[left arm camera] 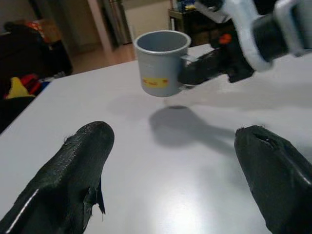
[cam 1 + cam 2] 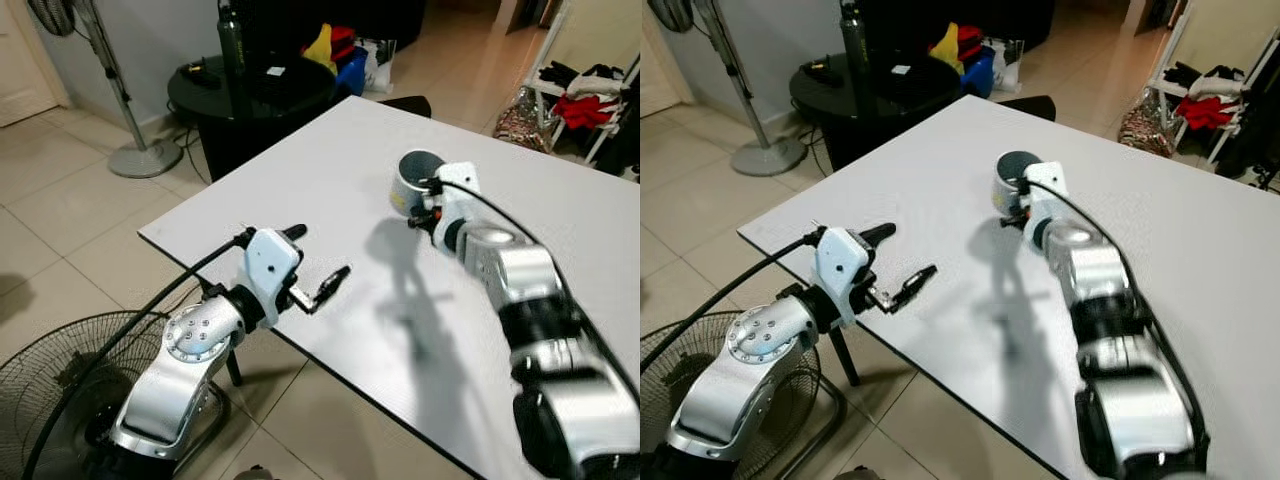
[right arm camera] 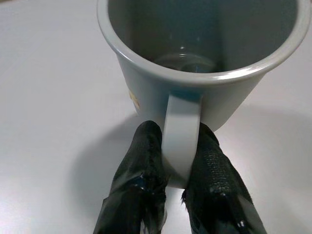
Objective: Setting the table
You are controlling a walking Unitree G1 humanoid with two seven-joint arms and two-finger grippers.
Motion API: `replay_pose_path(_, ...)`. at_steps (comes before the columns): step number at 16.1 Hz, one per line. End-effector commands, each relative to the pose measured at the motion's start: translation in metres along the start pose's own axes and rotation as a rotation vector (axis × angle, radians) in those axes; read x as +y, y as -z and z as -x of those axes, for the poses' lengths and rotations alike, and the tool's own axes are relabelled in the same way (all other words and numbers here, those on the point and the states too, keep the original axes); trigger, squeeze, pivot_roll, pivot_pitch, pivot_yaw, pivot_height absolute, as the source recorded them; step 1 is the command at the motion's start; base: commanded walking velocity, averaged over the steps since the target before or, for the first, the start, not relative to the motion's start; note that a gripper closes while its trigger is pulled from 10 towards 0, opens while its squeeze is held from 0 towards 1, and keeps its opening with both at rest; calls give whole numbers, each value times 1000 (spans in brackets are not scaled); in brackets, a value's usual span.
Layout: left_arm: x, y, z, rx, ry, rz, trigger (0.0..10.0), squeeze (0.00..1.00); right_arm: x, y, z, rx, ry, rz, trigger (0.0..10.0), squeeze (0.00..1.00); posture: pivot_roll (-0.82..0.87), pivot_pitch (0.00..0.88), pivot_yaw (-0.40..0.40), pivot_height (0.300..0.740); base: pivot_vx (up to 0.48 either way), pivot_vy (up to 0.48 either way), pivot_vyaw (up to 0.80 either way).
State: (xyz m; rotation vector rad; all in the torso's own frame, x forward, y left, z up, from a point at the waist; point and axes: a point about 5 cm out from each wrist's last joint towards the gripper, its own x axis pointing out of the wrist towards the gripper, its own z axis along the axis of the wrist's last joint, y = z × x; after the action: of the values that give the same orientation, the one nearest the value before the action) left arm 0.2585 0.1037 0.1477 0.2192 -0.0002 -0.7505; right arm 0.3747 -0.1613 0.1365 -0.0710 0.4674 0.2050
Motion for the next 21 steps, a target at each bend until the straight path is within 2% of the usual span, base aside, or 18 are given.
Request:
replay_pose_path(1, -1, -7, -1, -12, 31, -7, 10000, 0, -2, -1, -4, 0, 1, 11, 10000, 0, 102, 0, 28, 740, 0, 0, 0)
replay_pose_path(4, -15, -10, 5, -12, 116, 30, 10000, 0, -4, 7, -11, 22, 3, 37, 10000, 0, 124, 0, 17, 740, 0, 0, 0)
replay_pose_path(7, -26, -6, 10, 20, 196, 49, 10000, 0, -1, 10, -16, 30, -27, 22, 10000, 0, 130, 0, 13, 740, 0, 0, 0)
replay_pose_path(10, -28, -4, 12, 47, 213, 53, 10000, 0, 2, 6, -17, 20, -55, -16, 10000, 0, 129, 0, 15, 740, 0, 0, 0)
replay_pose_path(13, -28, 0, 12, 77, 214, 45, 10000, 0, 1, 6, -18, 23, -63, -12, 10000, 0, 126, 0, 17, 740, 0, 0, 0)
replay_pose_path(14, -28, 0, 12, 77, 215, 45, 10000, 0, 1, 6, -18, 24, -66, -12, 10000, 337, 126, 0, 17, 740, 0, 0, 0)
replay_pose_path(15, -27, -1, 12, 77, 216, 44, 10000, 0, 0, 5, -18, 24, -67, -11, 10000, 573, 124, 0, 18, 740, 0, 0, 0)
replay_pose_path(16, -27, -1, 11, 77, 216, 42, 10000, 0, -1, 4, -18, 22, -64, -12, 10000, 1000, 122, 0, 19, 740, 0, 0, 0)
replay_pose_path(21, -22, -2, 7, 68, 201, 27, 10000, 0, -8, -2, -16, 5, -77, -12, 10000, 1000, 103, 0, 29, 740, 0, 0, 0)
